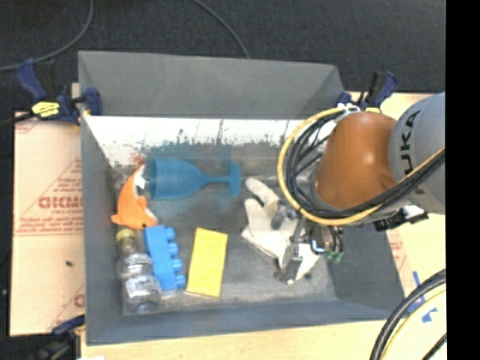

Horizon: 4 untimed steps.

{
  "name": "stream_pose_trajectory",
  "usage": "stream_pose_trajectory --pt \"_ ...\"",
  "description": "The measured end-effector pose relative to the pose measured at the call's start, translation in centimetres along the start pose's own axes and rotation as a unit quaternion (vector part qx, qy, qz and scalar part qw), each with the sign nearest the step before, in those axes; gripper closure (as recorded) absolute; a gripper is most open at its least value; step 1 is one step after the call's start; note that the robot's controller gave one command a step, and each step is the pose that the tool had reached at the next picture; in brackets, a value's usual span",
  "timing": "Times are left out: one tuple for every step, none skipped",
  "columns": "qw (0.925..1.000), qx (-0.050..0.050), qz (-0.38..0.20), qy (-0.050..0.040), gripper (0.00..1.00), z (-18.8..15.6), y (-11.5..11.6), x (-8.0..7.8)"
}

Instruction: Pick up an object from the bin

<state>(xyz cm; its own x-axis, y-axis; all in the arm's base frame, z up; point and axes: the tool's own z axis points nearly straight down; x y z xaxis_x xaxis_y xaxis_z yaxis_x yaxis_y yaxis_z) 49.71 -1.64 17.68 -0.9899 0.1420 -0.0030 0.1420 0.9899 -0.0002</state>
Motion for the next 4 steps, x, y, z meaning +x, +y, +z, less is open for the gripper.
stream_pose_trajectory --pt "0.9999 0.000 -0.016 0.0010 0.00 4.5 1.0 -1.3" --pt "0.9985 -0.002 0.055 -0.0030 0.00 3.6 5.9 -3.8" --pt "0.9999 0.000 0.017 -0.0004 0.00 5.7 6.3 -2.7" --pt "0.9933 -0.002 0.115 -0.0037 0.00 7.9 12.4 -6.5"
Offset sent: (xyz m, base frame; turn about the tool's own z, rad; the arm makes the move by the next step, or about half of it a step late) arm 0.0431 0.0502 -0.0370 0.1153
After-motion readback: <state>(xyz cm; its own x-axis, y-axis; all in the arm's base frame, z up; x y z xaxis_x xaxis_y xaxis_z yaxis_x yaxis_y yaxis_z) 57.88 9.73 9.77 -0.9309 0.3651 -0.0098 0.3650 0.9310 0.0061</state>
